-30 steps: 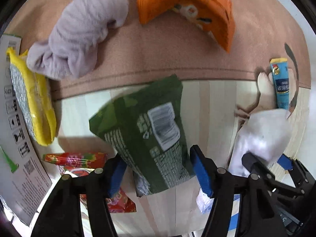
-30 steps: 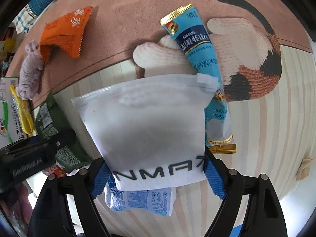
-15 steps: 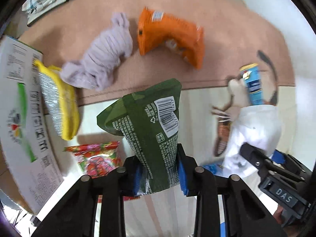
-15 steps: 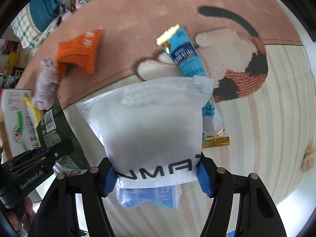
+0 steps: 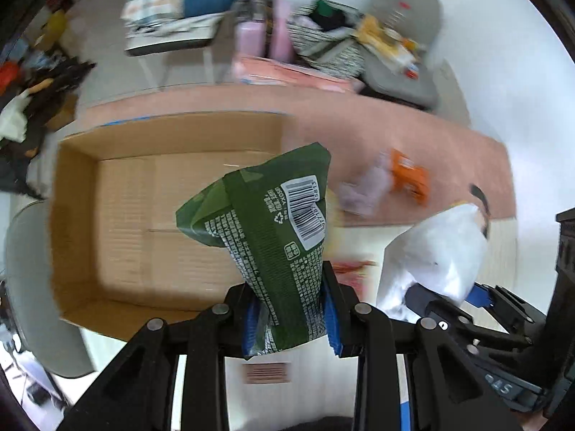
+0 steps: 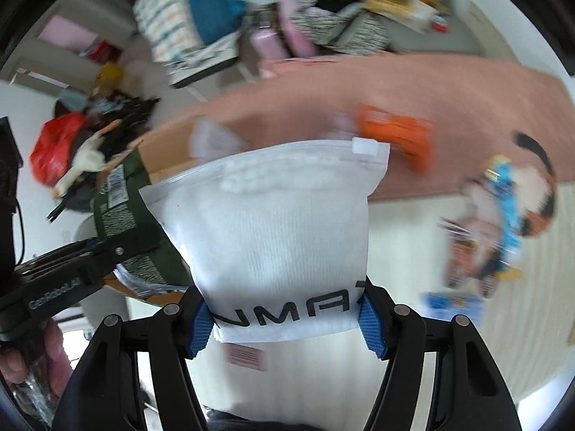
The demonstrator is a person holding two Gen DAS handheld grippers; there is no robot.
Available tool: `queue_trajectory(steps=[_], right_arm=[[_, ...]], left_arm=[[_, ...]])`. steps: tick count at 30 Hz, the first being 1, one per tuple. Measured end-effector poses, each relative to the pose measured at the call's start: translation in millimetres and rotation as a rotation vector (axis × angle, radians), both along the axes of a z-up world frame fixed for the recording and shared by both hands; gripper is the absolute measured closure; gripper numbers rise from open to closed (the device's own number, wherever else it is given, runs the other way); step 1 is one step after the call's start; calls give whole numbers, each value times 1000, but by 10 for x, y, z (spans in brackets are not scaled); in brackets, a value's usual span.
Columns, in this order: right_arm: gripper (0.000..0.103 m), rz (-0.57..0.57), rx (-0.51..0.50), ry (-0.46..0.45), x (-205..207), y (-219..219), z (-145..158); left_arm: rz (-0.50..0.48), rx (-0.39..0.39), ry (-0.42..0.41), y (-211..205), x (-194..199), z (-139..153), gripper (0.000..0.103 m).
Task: Organize soft objects
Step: 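Carry both held bags over the cardboard box and lower them inside, then open both tools to release the bags in the box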
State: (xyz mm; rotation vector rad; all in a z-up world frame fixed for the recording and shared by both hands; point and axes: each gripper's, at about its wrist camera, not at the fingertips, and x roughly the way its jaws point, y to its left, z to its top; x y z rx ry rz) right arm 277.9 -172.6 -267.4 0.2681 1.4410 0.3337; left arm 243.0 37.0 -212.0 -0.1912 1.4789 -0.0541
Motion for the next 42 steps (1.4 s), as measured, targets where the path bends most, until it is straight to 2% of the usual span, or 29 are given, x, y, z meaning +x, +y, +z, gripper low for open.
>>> queue_trajectory(steps=[3,6,8,11,15,20,24,29,32,34,36,38,40,42], right_arm=[[34,24,7,2,110,719,100],[34,38,-32,6,255,1379,109],[34,39,-65,17,329,1691,15],[34,36,-121,58,446,2072,-341],[34,40,-199,88,557,2274,-701],[34,14,-245,142,708,2218,-1120],[33,-13,-256,161,803,2131,-1269],[29,-2,-242,202,840,2121,-1323],[24,-3,-233,204,827,2106,-1263],[15,-4,-250,175,786,2099,-1130],[10,0,-256,151,746,2094,-973],[8,6,-259,143,680,2107,-828],[1,26,-266,125,632,2078,-702],[0,41,-274,104,519,2072,-577]], left_arm=[[35,13,27,542,134,-106,76],[50,5,68,955,247,-323,76],[33,1,96,1184,400,-503,76],[7,-24,145,1382,600,-761,76],[-70,-51,199,1465,851,-1077,75],[-125,-84,247,1399,990,-1404,76],[-143,-111,274,1345,1043,-1574,75],[-141,-60,285,1367,1072,-1557,74],[-113,-45,270,1440,1036,-1447,64],[-105,-23,237,1476,999,-1307,55],[-90,2,202,1539,929,-1172,36],[-62,7,169,1628,844,-1005,23],[-28,-4,147,1706,725,-846,20],[-13,-6,118,1770,634,-761,11]])
